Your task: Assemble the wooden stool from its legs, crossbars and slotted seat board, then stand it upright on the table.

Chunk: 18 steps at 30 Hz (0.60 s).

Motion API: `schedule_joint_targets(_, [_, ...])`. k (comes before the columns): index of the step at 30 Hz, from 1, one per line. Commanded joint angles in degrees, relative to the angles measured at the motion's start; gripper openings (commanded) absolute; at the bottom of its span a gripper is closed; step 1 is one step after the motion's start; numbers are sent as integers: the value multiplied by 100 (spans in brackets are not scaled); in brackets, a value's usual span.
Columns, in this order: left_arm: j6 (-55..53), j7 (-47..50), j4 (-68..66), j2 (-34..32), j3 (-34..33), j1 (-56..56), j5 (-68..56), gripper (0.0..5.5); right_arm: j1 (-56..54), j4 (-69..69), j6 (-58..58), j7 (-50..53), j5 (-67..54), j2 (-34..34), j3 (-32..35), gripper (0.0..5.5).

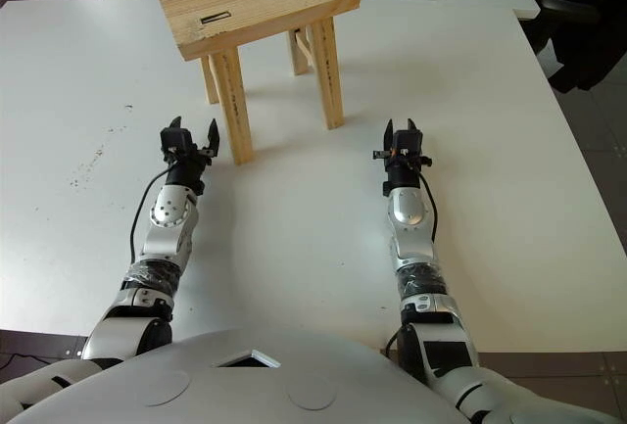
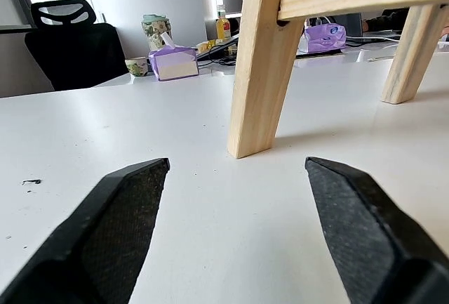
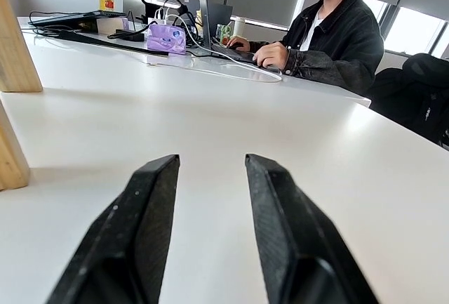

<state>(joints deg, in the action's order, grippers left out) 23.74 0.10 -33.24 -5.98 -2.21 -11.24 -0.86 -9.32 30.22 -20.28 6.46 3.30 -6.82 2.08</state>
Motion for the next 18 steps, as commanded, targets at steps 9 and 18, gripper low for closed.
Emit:
schedule_joint_targets(9, [82, -16, -105, 20, -179, -129, -45, 361, -186, 316, -74, 67, 62, 67, 34, 175])
schedule_joint_targets(18, [69, 61, -337, 3, -288, -261, 6, 359, -303, 521, -185, 35, 21, 114, 54, 188])
